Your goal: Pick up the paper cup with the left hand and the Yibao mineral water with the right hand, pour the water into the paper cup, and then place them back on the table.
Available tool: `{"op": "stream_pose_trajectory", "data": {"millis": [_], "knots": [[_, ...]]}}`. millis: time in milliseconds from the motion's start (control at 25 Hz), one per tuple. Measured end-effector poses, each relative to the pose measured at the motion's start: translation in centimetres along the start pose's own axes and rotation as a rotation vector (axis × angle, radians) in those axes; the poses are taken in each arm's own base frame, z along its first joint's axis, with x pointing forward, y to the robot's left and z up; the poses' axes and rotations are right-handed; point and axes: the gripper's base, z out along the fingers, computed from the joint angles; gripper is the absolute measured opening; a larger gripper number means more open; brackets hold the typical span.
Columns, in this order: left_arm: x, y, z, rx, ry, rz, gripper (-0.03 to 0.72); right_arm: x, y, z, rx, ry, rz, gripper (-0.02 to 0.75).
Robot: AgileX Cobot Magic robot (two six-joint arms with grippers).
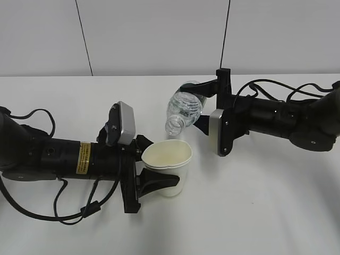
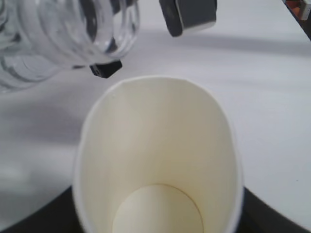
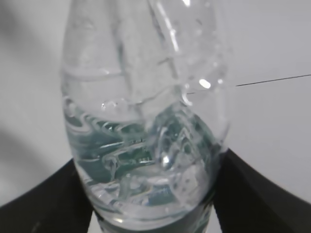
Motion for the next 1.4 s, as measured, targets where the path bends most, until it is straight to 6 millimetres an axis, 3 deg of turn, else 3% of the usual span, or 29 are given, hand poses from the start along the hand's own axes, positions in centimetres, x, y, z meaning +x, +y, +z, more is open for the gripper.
{"op": "stream_pose_trajectory", "data": {"millis": [1400], "knots": [[0.00,0.00,0.00,0.000,0.000,0.000,0.423,0.02,-0.34,-0.01,0.038,0.006,-0.171,0.487]]}}
